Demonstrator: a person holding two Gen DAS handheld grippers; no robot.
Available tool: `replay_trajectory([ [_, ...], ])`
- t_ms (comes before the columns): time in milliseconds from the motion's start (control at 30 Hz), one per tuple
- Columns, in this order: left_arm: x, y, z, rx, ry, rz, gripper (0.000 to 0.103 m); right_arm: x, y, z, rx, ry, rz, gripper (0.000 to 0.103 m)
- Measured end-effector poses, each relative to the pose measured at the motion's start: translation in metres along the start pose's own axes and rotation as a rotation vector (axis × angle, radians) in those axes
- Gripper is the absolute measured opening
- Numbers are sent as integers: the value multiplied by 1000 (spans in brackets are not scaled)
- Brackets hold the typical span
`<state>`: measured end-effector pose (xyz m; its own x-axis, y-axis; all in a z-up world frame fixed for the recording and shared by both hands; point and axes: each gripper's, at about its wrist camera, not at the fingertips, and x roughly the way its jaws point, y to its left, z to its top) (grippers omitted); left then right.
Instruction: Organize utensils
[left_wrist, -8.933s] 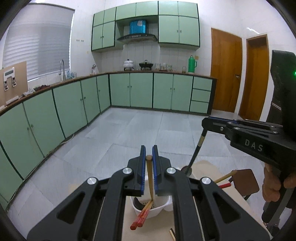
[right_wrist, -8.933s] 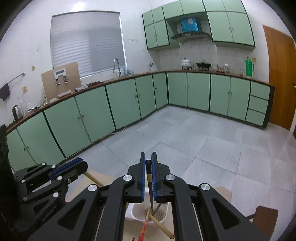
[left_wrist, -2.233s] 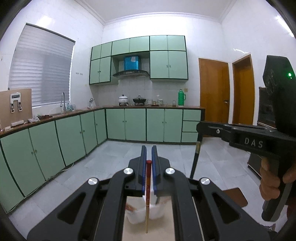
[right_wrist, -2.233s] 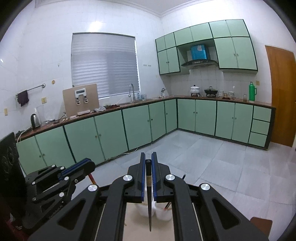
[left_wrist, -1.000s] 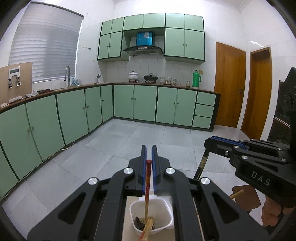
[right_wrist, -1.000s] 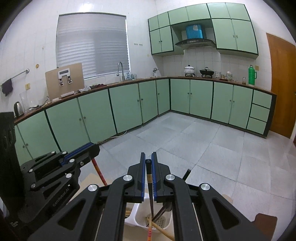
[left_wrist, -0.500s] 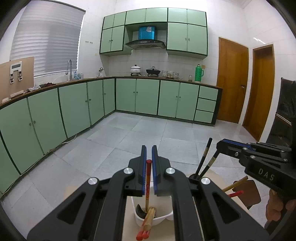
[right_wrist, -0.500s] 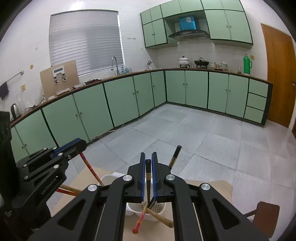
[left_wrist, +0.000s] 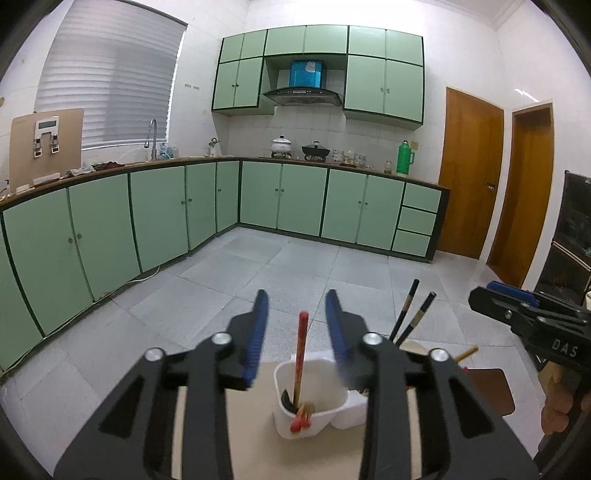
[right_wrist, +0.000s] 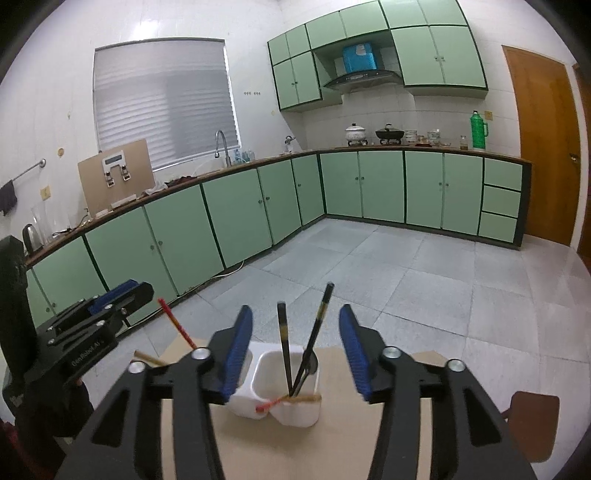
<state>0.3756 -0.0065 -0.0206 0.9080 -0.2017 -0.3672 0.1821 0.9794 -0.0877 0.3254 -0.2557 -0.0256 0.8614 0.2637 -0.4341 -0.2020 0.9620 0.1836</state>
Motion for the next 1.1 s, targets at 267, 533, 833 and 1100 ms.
replay_trajectory([
  [267,-37,3,-23,-14,14,11,58,-28,3,-33,20,18,18,80],
  [533,-78,7,-51,2,46,44,76,-67,21,-59,-14,-10,2,97],
  [833,-133,-3,-67,14,29,53,86,-111,36,-73,-12,-24,23,97],
  [1100,-178,-17,-68,22,0,55,89,-146,46,-78,-28,-39,37,97],
])
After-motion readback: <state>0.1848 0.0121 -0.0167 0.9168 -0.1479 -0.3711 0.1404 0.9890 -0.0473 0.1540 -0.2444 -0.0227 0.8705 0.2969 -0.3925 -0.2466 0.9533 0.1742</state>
